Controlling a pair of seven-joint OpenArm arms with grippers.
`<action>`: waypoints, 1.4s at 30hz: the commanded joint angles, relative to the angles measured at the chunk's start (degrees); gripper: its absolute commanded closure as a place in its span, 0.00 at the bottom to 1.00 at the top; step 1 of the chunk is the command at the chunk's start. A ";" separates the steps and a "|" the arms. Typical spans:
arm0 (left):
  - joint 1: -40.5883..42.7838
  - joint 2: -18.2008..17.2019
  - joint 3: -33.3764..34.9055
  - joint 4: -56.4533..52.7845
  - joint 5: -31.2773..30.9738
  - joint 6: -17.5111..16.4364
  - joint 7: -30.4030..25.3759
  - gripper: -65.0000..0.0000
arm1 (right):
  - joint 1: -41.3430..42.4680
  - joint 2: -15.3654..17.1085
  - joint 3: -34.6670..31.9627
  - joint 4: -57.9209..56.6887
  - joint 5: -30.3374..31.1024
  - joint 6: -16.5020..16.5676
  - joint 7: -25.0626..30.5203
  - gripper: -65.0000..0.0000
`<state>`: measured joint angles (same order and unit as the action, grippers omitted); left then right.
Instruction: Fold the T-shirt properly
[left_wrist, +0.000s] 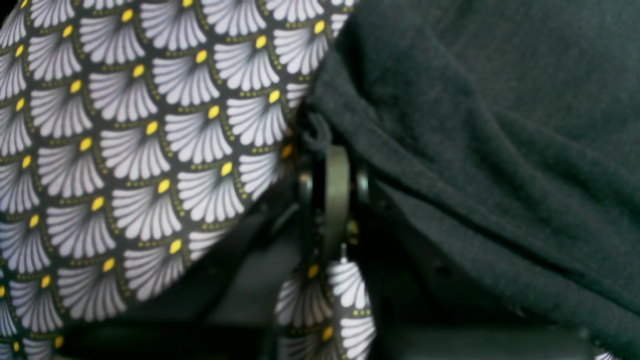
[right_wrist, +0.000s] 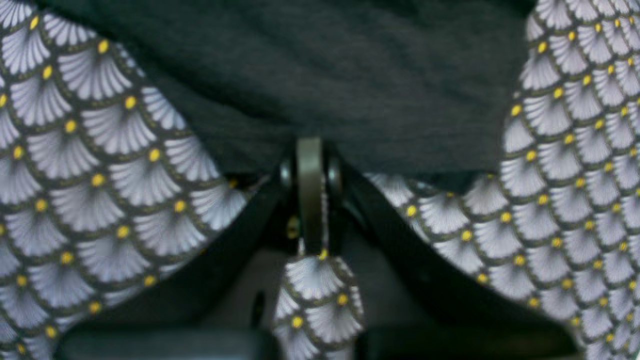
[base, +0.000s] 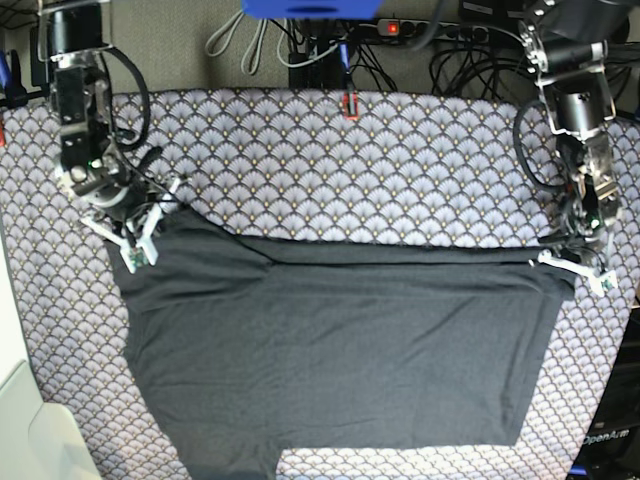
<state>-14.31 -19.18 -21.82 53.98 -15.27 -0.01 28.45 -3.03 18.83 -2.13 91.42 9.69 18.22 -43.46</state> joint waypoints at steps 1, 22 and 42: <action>-1.47 -1.17 -0.02 1.10 -0.16 0.14 -1.15 1.00 | 0.96 0.55 1.74 1.20 0.02 0.02 -0.01 1.00; -1.30 -1.44 -0.02 0.66 0.37 0.14 -1.06 1.00 | 1.49 -2.61 6.66 1.90 -0.07 21.74 -4.32 0.56; -1.30 -0.82 -0.20 1.01 -0.16 0.23 -1.06 1.00 | 4.13 -1.82 1.21 -3.20 -0.16 21.78 -0.89 0.54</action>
<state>-14.46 -19.05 -21.76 53.78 -15.27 0.01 28.42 -0.01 16.36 -1.32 87.22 9.21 39.83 -45.58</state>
